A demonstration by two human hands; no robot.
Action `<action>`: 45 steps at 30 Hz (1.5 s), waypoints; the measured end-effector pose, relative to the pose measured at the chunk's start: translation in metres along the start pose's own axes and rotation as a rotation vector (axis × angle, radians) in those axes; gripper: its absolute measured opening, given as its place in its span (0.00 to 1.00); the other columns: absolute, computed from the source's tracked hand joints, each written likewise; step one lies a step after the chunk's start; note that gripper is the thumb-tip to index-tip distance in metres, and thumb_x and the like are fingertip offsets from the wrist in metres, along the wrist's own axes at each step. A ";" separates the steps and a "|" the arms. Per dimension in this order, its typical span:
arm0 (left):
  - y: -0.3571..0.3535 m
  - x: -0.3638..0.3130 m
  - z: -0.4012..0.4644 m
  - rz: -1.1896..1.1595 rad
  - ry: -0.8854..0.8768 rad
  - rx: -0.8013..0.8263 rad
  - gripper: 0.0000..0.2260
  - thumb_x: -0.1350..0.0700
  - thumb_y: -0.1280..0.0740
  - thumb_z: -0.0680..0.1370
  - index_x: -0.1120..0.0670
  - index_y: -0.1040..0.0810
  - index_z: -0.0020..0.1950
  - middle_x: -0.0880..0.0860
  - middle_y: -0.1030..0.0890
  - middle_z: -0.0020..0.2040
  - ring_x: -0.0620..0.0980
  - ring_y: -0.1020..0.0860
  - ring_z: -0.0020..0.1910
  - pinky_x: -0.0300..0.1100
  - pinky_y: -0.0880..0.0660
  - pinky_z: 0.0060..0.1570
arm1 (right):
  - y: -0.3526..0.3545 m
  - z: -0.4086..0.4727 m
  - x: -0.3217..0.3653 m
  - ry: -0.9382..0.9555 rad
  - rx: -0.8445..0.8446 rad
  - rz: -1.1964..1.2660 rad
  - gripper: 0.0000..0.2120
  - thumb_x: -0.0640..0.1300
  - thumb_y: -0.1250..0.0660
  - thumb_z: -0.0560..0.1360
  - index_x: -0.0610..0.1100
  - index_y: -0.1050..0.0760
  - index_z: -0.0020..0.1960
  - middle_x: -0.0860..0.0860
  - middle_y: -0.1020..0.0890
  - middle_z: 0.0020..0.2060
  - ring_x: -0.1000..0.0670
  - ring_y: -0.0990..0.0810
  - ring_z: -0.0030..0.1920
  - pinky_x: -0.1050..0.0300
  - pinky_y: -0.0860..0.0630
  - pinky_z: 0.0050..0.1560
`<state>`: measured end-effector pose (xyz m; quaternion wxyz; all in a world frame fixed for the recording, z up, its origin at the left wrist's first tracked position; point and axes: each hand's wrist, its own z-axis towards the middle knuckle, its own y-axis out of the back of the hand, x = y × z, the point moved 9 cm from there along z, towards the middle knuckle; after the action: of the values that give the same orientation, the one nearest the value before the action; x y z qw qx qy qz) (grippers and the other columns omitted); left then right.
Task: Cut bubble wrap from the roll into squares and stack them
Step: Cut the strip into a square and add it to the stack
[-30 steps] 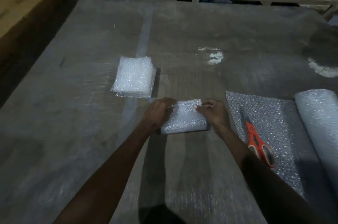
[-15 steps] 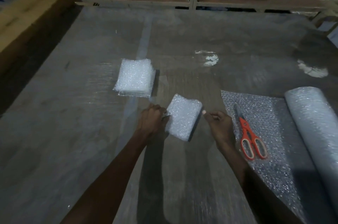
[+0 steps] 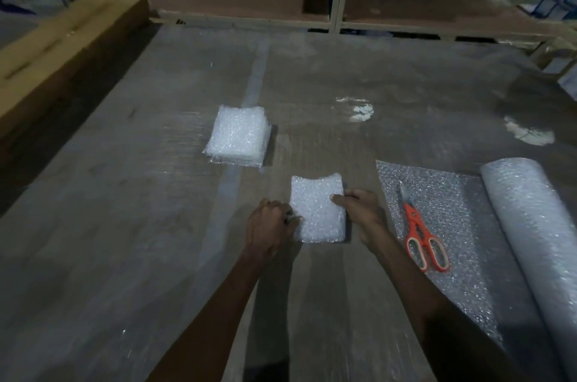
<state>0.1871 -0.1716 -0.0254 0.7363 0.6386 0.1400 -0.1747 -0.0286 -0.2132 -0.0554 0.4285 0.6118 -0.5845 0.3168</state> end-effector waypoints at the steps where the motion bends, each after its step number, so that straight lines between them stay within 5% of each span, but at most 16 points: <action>1: 0.000 0.000 -0.001 -0.011 0.012 0.002 0.13 0.42 0.32 0.77 0.51 0.17 0.45 0.49 0.17 0.43 0.50 0.25 0.48 0.45 0.28 0.40 | -0.003 -0.003 0.003 0.002 0.036 0.077 0.07 0.38 0.25 0.74 0.38 0.18 0.52 0.42 0.13 0.48 0.45 0.15 0.45 0.53 0.19 0.41; 6: 0.013 0.009 -0.002 -0.263 0.183 -0.094 0.16 0.38 0.27 0.72 0.51 0.17 0.40 0.46 0.17 0.37 0.44 0.21 0.39 0.40 0.25 0.37 | -0.002 -0.019 0.028 0.081 0.172 0.257 0.04 0.36 0.27 0.76 0.39 0.19 0.51 0.44 0.13 0.46 0.43 0.14 0.48 0.47 0.17 0.50; 8: 0.013 0.010 -0.001 -0.570 0.313 -0.091 0.19 0.37 0.24 0.70 0.50 0.18 0.50 0.47 0.16 0.46 0.44 0.18 0.45 0.38 0.23 0.43 | 0.003 -0.025 0.041 0.113 0.204 0.320 0.05 0.35 0.27 0.75 0.39 0.19 0.51 0.43 0.13 0.48 0.44 0.15 0.48 0.46 0.17 0.51; 10: -0.001 -0.001 0.000 -0.906 0.431 0.077 0.37 0.36 0.23 0.67 0.54 0.26 0.69 0.50 0.21 0.63 0.49 0.21 0.59 0.41 0.24 0.55 | 0.007 -0.031 0.054 0.136 0.245 0.395 0.09 0.35 0.26 0.73 0.37 0.20 0.52 0.39 0.15 0.52 0.42 0.16 0.51 0.43 0.19 0.57; 12: -0.010 -0.025 -0.003 -1.155 0.466 0.260 0.48 0.33 0.22 0.64 0.53 0.35 0.77 0.50 0.25 0.70 0.52 0.23 0.64 0.48 0.25 0.63 | 0.013 -0.038 0.065 0.144 0.289 0.438 0.13 0.37 0.25 0.71 0.37 0.20 0.54 0.38 0.16 0.55 0.41 0.16 0.53 0.42 0.20 0.58; 15: -0.010 -0.063 -0.006 -1.370 0.386 0.402 0.35 0.41 0.23 0.70 0.51 0.30 0.73 0.50 0.20 0.66 0.54 0.20 0.62 0.54 0.25 0.65 | 0.028 -0.050 0.075 0.170 0.326 0.432 0.09 0.35 0.28 0.74 0.38 0.20 0.53 0.41 0.15 0.52 0.43 0.15 0.50 0.45 0.18 0.55; 23: -0.002 -0.089 -0.020 -1.426 0.449 0.155 0.04 0.61 0.27 0.76 0.57 0.18 0.50 0.51 0.15 0.43 0.43 0.19 0.35 0.35 0.25 0.33 | 0.071 -0.064 0.074 0.214 0.282 0.415 0.06 0.32 0.30 0.76 0.37 0.19 0.52 0.44 0.13 0.46 0.47 0.14 0.44 0.53 0.16 0.41; 32: 0.017 -0.031 -0.011 -1.366 0.559 -0.012 0.11 0.59 0.21 0.71 0.63 0.16 0.48 0.58 0.17 0.41 0.48 0.25 0.32 0.37 0.27 0.29 | 0.044 -0.048 0.069 0.229 0.195 0.262 0.09 0.34 0.26 0.73 0.37 0.18 0.54 0.41 0.13 0.49 0.45 0.14 0.47 0.53 0.17 0.49; 37: 0.035 0.032 0.012 -1.366 0.590 -0.063 0.11 0.60 0.21 0.70 0.65 0.16 0.48 0.63 0.16 0.45 0.55 0.22 0.42 0.49 0.24 0.46 | -0.018 -0.030 0.077 0.182 0.201 0.192 0.12 0.33 0.25 0.73 0.36 0.19 0.56 0.43 0.12 0.47 0.47 0.13 0.45 0.56 0.17 0.42; 45: 0.099 0.137 0.091 -1.275 0.530 -0.124 0.06 0.62 0.23 0.72 0.62 0.15 0.47 0.54 0.16 0.38 0.43 0.23 0.31 0.35 0.26 0.33 | -0.126 0.015 0.131 0.176 0.142 0.207 0.06 0.34 0.24 0.72 0.39 0.18 0.48 0.45 0.12 0.42 0.48 0.14 0.42 0.55 0.17 0.46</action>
<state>0.3519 -0.2601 0.0171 0.4658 0.4097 0.6729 -0.4030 0.1090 -0.2907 0.0351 0.3988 0.5468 -0.5807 0.4525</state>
